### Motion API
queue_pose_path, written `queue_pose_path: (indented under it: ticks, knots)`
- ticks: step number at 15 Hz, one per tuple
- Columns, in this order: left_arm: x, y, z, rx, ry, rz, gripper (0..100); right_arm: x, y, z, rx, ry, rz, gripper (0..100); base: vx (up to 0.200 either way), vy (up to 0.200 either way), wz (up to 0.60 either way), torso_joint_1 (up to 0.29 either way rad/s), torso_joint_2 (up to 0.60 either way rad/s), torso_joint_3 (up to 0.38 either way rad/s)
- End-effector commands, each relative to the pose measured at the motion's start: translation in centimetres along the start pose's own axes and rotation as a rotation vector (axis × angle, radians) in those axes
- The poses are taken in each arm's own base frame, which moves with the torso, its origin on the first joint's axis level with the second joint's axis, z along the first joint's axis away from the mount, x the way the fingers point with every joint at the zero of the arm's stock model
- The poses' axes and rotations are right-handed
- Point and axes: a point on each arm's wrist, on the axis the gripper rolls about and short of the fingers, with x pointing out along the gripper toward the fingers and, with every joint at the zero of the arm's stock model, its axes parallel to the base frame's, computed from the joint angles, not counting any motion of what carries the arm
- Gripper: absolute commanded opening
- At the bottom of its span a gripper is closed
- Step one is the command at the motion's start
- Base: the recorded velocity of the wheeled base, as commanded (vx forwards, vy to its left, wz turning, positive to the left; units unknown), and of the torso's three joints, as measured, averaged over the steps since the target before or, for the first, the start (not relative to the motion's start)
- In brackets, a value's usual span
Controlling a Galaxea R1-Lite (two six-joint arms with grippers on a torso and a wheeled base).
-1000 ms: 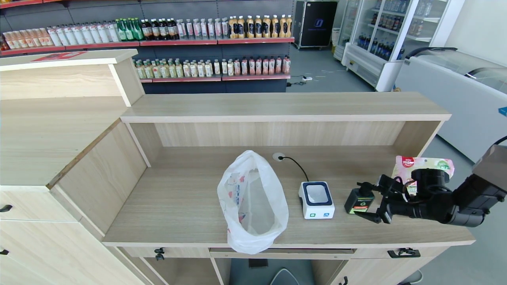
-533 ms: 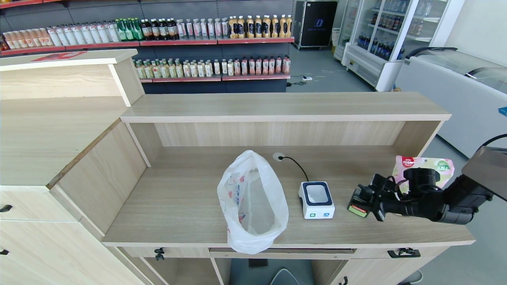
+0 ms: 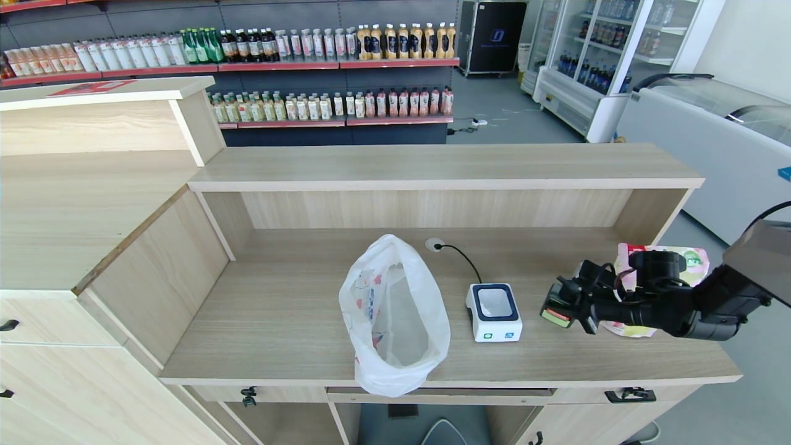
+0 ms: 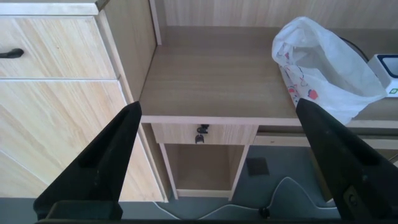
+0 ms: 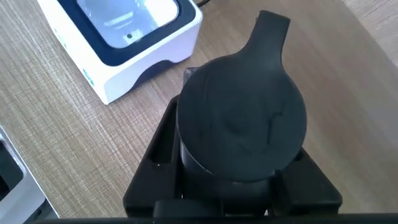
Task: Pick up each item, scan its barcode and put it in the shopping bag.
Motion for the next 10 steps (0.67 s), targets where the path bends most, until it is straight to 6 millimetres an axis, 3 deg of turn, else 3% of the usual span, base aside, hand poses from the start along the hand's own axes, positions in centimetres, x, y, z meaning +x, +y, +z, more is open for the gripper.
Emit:
queue_pose_path:
  ticks: [1,3,5,7,9,10]
  knots:
    - [0.0,0.0,0.0,0.001,-0.001,0.001,100,-4.5,-1.6,5.2,-0.051,-0.046,-0.088,0,0.0,0.0,0.0,0.0,0.0,0.0]
    - [0.0,0.0,0.0,0.001,-0.001,0.001,100,-9.6,-1.3,9.0,-0.046,-0.032,-0.119,0,0.0,0.0,0.0,0.0,0.0,0.0]
    - [0.0,0.0,0.0,0.001,-0.001,0.001,100,-13.0,-1.8,10.3,-0.042,-0.02,-0.172,0,0.0,0.0,0.0,0.0,0.0,0.0]
    - [0.0,0.0,0.0,0.001,-0.001,0.001,100,-16.2,-0.7,12.2,-0.086,-0.025,-0.222,0,0.0,0.0,0.0,0.0,0.0,0.0]
    - [0.0,0.0,0.0,0.001,0.001,0.001,100,-18.5,0.7,13.4,-0.227,-0.042,-0.248,0,0.0,0.0,0.0,0.0,0.0,0.0]
    - [0.0,0.0,0.0,0.001,-0.001,0.001,100,-21.2,1.8,13.9,-0.452,-0.034,-0.287,0,0.0,0.0,0.0,0.0,0.0,0.0]
